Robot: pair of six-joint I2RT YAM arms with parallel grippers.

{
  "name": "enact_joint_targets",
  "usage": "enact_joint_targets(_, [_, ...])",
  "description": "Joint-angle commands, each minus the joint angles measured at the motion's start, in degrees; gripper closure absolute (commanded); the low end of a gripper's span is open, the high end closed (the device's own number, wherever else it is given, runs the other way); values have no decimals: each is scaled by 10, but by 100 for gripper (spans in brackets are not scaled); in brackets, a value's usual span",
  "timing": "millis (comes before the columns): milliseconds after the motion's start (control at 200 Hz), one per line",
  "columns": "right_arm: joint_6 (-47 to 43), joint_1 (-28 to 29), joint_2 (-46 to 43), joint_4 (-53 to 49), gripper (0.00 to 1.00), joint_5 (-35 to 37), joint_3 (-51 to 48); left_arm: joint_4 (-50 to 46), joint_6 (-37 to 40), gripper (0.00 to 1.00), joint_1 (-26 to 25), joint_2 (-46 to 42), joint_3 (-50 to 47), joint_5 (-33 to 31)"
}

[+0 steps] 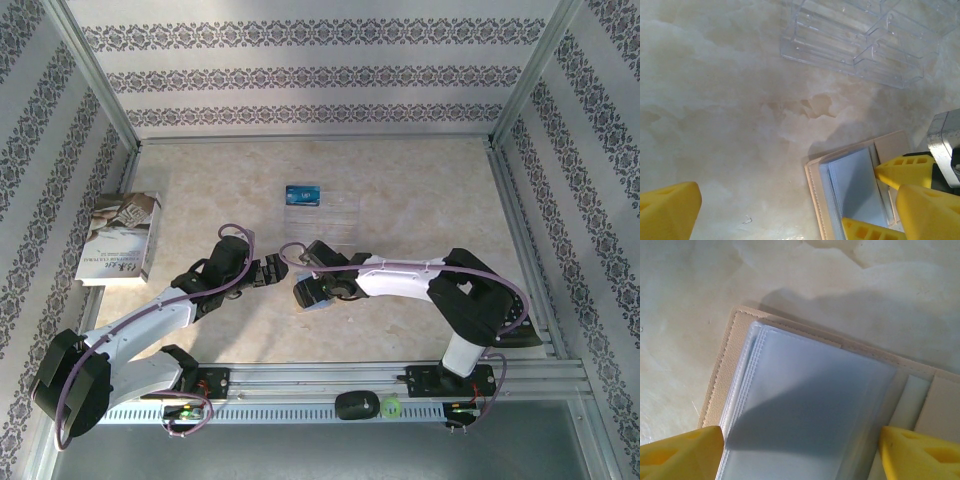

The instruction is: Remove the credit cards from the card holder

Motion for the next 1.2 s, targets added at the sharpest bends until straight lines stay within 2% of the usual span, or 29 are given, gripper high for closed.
enact_joint_targets(0, [3, 8, 12, -6, 19, -2, 18, -10, 8, 0, 9, -7, 1, -8])
enact_joint_targets(215, [5, 10, 39, -17, 24, 7, 17, -4, 8, 0, 9, 0, 1, -1])
enact_joint_targets(305, [6, 10, 47, -20, 29, 13, 14, -2, 9, 0, 9, 2, 1, 4])
enact_joint_targets(405, [10, 10, 42, -8, 37, 12, 4, 2, 13, 5, 9, 7, 2, 12])
enact_joint_targets(540, [12, 10, 33, 13, 49, 12, -5, 16, 12, 16, 6, 26, -1, 29])
enact_joint_targets(750, [28, 7, 17, 51, 65, 13, -27, 50, 1, 45, -21, 80, 4, 37])
enact_joint_targets(839, [37, 3, 9, 63, 69, 11, -38, 61, 2, 57, -32, 103, 10, 37])
enact_joint_targets(964, [54, -5, -2, 72, 69, 14, -56, 60, 5, 65, -43, 130, 22, 30])
enact_joint_targets(1059, [73, -15, -17, 86, 69, 14, -75, 64, 8, 65, -48, 144, 25, 30])
enact_joint_targets(1194, [85, -20, -27, 102, 65, 9, -89, 75, 12, 51, -61, 163, 31, 32])
